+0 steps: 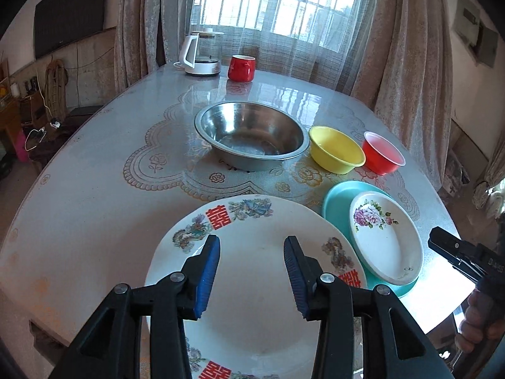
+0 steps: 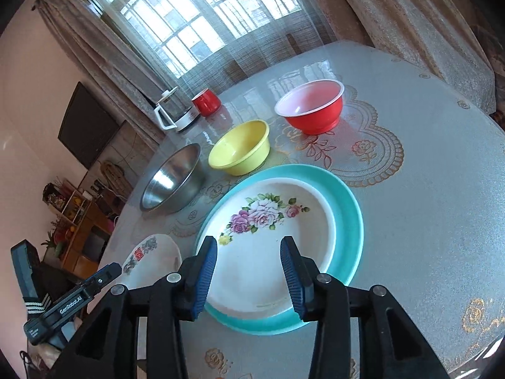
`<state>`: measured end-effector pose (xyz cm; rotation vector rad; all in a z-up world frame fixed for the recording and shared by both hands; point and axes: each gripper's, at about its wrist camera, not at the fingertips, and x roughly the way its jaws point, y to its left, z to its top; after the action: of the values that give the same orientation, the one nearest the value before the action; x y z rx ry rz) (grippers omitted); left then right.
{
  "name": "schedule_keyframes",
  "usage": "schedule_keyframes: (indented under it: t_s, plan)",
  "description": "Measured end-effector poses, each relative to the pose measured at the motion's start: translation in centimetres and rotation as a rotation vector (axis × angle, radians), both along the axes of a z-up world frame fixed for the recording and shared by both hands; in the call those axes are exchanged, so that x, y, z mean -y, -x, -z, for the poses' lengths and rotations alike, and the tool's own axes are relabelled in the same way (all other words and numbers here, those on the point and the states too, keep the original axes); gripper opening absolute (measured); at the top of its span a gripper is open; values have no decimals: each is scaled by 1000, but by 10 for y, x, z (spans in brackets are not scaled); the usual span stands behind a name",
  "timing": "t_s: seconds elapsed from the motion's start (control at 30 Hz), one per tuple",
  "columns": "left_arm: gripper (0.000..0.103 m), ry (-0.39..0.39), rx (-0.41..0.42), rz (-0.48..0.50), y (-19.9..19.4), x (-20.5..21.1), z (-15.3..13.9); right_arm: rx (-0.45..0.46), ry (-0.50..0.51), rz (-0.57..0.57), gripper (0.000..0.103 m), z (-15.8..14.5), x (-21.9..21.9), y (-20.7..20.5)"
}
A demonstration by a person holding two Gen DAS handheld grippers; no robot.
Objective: Organize plates and bowls
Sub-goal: 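Grasp the rim of the large double-happiness plate with the right gripper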
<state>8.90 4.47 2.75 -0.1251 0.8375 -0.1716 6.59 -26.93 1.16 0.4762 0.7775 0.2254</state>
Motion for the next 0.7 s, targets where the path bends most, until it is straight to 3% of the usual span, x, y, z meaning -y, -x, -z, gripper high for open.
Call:
schedule_keyframes:
  t_s: [0.17, 0.37, 0.5, 0.7]
  plan:
    - [45, 11, -13, -65, 5, -30, 9, -52, -46, -225, 42, 11, -42, 6]
    - [48, -7, 5, -75, 15, -44, 15, -135, -50, -384, 42, 33, -85, 15]
    - [49, 8, -1, -83, 21, -51, 18, -153, -3, -416, 42, 43, -101, 20]
    - [52, 20, -19, -95, 27, -58, 24, -143, -20, -359, 42, 50, -98, 18]
